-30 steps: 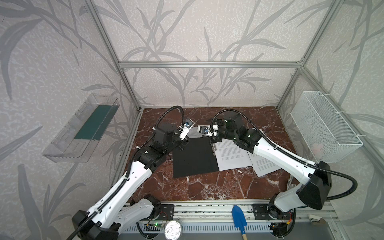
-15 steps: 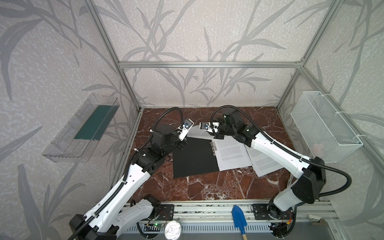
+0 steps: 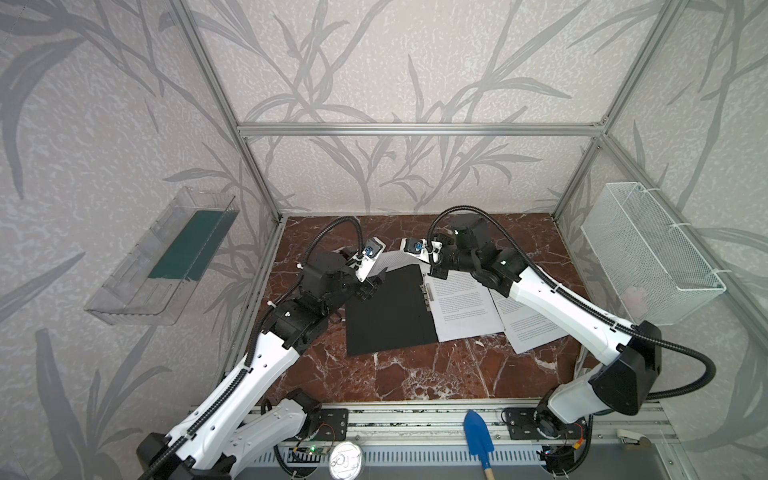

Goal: Put the files into the folder

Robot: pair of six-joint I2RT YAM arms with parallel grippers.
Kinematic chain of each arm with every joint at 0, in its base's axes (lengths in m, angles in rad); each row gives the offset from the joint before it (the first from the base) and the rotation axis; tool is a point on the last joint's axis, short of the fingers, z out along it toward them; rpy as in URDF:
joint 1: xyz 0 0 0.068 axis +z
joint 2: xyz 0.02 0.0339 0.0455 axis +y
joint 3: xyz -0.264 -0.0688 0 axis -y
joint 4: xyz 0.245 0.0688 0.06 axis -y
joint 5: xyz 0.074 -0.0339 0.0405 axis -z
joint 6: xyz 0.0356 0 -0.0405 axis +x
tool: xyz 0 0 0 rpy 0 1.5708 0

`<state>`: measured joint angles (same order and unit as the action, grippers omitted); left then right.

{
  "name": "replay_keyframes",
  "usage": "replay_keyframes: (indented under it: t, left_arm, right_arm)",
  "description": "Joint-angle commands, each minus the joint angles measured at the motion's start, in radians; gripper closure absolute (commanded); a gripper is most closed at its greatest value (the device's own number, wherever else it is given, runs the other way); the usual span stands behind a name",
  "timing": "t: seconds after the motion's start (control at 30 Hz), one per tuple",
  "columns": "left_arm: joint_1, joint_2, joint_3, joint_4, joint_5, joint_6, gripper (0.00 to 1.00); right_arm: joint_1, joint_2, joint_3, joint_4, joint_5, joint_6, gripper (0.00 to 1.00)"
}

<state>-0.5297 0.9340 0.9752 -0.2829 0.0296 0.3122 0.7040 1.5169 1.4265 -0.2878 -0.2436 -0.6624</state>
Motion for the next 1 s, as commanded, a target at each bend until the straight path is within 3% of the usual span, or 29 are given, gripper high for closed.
replay_keyframes:
  t: [0.0,0.2,0.33,0.47,0.6,0.7,0.83,0.97]
  left_arm:
    - [-0.005,-0.058,-0.010,0.082,-0.040,-0.080,0.01]
    - [-0.005,-0.142,-0.035,0.102,-0.150,-0.285,0.01]
    - [-0.003,-0.209,-0.106,0.163,-0.154,-0.421,0.01]
    - [-0.004,-0.205,-0.132,0.198,0.020,-0.383,0.01]
    - [-0.005,-0.149,-0.096,0.138,0.042,-0.404,0.01]
    - [-0.005,-0.135,-0.096,0.138,0.069,-0.408,0.01]
    - [-0.005,-0.126,-0.106,0.154,0.094,-0.423,0.01]
    - [-0.006,-0.110,-0.112,0.159,0.105,-0.415,0.01]
  right_arm:
    - [0.004,-0.061,-0.019,0.045,0.063,0.272,1.00]
    - [0.042,-0.139,-0.039,-0.045,0.293,0.544,1.00]
    - [0.036,-0.210,-0.070,-0.133,0.347,0.634,1.00]
    - [-0.087,-0.286,-0.182,-0.156,0.236,0.771,1.00]
    - [-0.317,-0.286,-0.337,-0.114,0.075,0.867,1.00]
    - [-0.427,-0.219,-0.403,-0.098,0.089,0.865,1.00]
    - [-0.450,-0.076,-0.457,0.011,0.255,0.814,1.00]
    - [-0.454,0.041,-0.426,0.061,0.224,0.790,1.00]
